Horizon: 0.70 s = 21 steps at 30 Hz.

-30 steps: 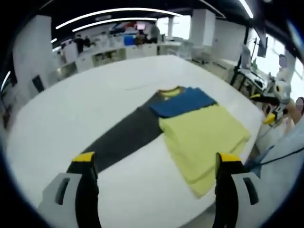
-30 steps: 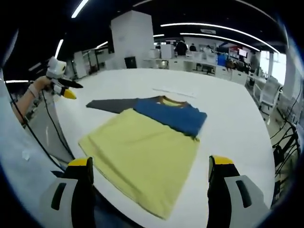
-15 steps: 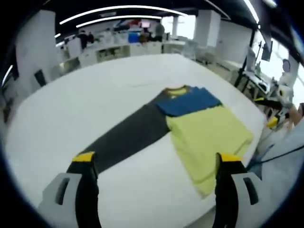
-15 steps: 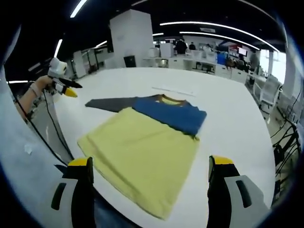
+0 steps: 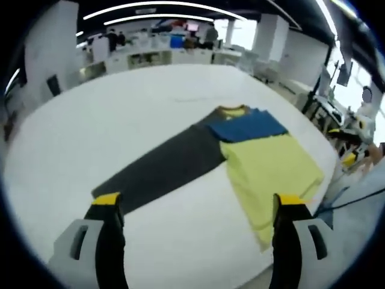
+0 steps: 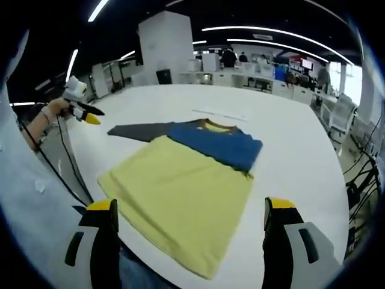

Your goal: Fold the garment on the visible template until the final outline fits inside the template.

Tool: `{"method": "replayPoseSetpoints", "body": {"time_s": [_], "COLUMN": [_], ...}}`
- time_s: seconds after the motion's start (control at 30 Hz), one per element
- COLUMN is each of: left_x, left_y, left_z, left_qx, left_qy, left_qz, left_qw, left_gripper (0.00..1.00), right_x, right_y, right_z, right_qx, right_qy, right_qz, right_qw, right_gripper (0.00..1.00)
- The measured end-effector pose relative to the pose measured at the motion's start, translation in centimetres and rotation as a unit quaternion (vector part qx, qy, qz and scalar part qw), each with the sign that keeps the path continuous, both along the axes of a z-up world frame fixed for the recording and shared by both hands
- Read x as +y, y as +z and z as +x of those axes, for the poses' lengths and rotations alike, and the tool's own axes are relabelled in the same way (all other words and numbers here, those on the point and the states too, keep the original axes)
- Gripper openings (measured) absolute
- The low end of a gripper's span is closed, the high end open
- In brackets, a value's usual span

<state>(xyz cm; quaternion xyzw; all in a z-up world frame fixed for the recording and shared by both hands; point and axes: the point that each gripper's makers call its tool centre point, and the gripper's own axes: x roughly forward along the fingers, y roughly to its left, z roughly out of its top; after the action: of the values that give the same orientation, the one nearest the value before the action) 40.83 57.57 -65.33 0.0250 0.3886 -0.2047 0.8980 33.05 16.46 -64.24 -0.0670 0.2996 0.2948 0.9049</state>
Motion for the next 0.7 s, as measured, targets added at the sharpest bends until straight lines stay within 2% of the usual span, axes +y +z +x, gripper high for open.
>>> {"method": "replayPoseSetpoints", "body": {"time_s": [0.2, 0.7], "left_x": [0.8, 3.6], "left_y": [-0.6, -3.2], "left_z": [0.6, 2.0], "left_qx": [0.000, 0.027], "left_qy": [0.006, 0.042], "left_qz": [-0.004, -0.017], "left_qw": [1.0000, 0.9986], "left_gripper": [0.99, 0.98], "right_x": [-0.1, -0.6], "right_y": [0.2, 0.0], "right_z": [0.3, 0.8], "right_qx": [0.001, 0.012], "right_qy": [-0.003, -0.011], "right_qz": [-0.002, -0.009], "right_qw": [1.0000, 0.9998], "right_gripper": [1.00, 1.00]}}
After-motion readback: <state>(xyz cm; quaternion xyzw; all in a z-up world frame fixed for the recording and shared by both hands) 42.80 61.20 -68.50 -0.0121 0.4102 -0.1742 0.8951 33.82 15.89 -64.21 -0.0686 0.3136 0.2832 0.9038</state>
